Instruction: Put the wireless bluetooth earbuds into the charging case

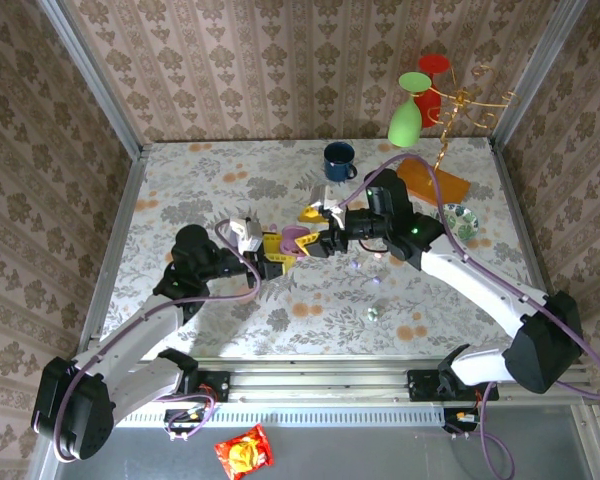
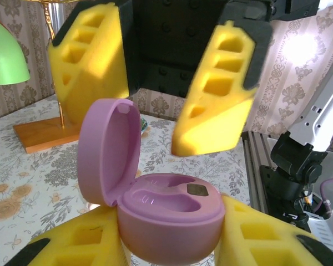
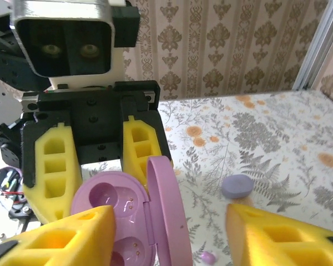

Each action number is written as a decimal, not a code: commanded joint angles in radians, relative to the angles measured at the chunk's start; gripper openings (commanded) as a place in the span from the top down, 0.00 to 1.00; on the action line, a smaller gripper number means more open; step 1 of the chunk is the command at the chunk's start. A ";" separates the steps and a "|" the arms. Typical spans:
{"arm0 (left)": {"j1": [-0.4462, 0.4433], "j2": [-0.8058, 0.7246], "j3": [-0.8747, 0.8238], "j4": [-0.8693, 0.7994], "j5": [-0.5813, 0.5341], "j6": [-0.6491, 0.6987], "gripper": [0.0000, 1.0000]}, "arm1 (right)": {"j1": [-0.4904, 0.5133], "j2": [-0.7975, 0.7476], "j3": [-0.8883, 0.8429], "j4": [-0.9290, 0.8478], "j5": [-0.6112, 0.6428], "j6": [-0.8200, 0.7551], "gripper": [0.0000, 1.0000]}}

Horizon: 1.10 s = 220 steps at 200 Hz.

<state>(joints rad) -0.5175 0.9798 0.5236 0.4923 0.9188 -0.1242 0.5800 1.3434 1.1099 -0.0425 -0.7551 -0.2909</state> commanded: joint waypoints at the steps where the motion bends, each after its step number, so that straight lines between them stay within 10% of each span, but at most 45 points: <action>1: -0.006 -0.004 -0.023 0.091 -0.037 -0.040 0.67 | -0.018 -0.060 -0.031 0.091 -0.005 0.066 0.38; 79: 0.022 0.070 -0.080 0.339 -0.368 -0.052 0.69 | -0.111 -0.182 -0.249 0.410 0.165 0.383 0.32; 126: 0.139 0.137 -0.100 0.499 -0.385 -0.047 0.68 | -0.111 -0.098 -0.278 0.427 0.406 0.631 0.36; 220: 0.300 0.266 -0.040 0.689 -0.344 -0.020 0.68 | 0.035 0.313 -0.094 0.239 0.466 0.864 0.36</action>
<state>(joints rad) -0.2428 1.2247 0.4389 1.0691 0.5461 -0.1566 0.5617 1.5890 0.9512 0.2520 -0.3294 0.5007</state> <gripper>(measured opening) 0.351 0.637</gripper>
